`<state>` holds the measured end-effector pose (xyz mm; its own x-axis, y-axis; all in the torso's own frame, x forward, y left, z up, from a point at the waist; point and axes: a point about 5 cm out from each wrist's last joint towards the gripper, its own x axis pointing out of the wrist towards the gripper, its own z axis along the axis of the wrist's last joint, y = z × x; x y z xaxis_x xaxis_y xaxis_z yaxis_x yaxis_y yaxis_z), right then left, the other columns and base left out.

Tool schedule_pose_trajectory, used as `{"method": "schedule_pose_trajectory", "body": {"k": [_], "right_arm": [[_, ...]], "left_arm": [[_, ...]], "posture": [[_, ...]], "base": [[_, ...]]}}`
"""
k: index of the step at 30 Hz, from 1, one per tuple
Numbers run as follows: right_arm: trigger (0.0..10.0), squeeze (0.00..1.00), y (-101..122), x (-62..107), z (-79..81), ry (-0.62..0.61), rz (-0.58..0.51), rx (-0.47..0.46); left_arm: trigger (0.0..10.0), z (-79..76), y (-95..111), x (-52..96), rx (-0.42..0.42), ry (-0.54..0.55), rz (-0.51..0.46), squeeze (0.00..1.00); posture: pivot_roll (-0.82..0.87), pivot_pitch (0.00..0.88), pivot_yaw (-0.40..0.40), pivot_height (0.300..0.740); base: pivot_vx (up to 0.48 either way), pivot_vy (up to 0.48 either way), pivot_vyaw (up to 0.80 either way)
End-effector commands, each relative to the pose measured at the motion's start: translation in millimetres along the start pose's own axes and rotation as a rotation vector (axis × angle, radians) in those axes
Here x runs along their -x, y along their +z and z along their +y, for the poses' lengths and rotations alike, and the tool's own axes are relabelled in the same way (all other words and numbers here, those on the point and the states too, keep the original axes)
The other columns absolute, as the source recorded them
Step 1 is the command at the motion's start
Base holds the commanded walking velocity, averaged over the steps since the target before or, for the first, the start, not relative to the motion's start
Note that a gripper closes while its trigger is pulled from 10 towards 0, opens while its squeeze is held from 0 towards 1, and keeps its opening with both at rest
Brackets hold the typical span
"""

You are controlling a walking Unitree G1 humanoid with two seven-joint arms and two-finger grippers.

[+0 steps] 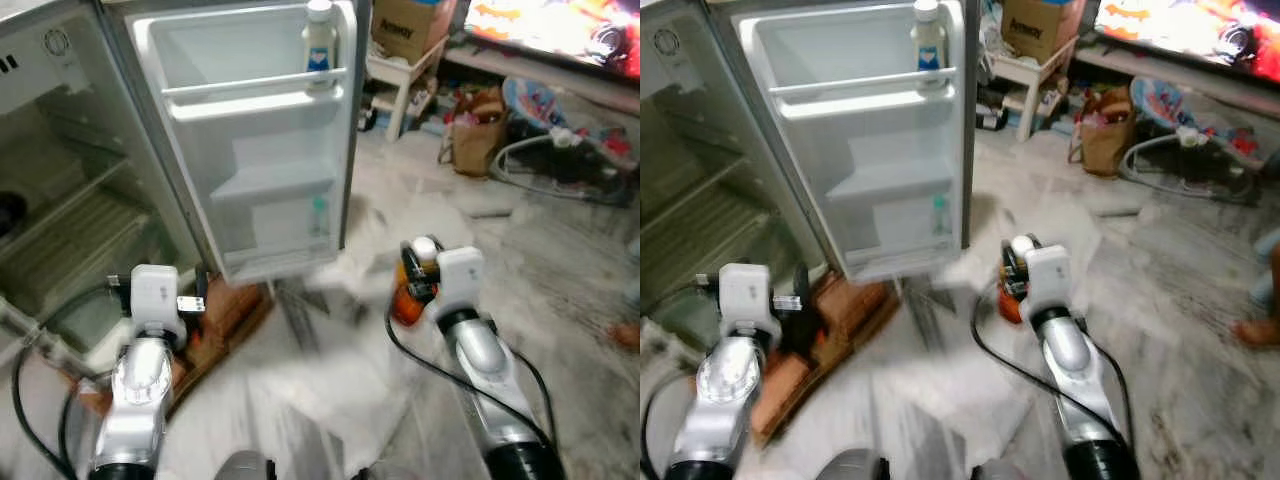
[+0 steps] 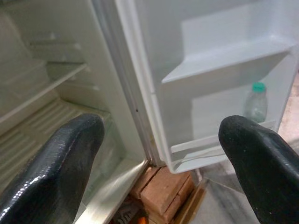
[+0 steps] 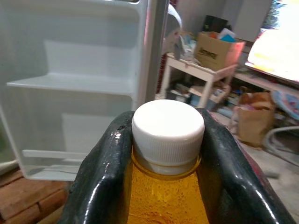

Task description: Restocking fridge

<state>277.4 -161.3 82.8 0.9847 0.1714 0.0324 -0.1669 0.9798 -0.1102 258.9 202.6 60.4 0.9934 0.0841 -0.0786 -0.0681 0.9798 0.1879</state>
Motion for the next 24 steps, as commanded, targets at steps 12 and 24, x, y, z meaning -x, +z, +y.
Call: {"method": "schedule_pose_trajectory", "body": {"k": [12, 24], "right_arm": [[10.0, 0.00, 15.3, -11.4, 10.5, 0.048, -0.080, 0.009], [10.0, 0.00, 12.6, -10.5, 7.0, 0.017, -0.070, 0.029]], "left_arm": [[10.0, 11.1, 4.5, -3.5, -0.034, 0.027, -0.019, 0.00], [10.0, 1.1, 6.9, 0.1, -0.007, -0.058, -0.041, 0.00]], "posture": [[0.06, 0.075, -0.019, 0.740], [0.06, 0.082, -0.032, 0.740]], "base": [[0.000, 0.266, 0.25], [0.219, 0.000, 0.00]]}}
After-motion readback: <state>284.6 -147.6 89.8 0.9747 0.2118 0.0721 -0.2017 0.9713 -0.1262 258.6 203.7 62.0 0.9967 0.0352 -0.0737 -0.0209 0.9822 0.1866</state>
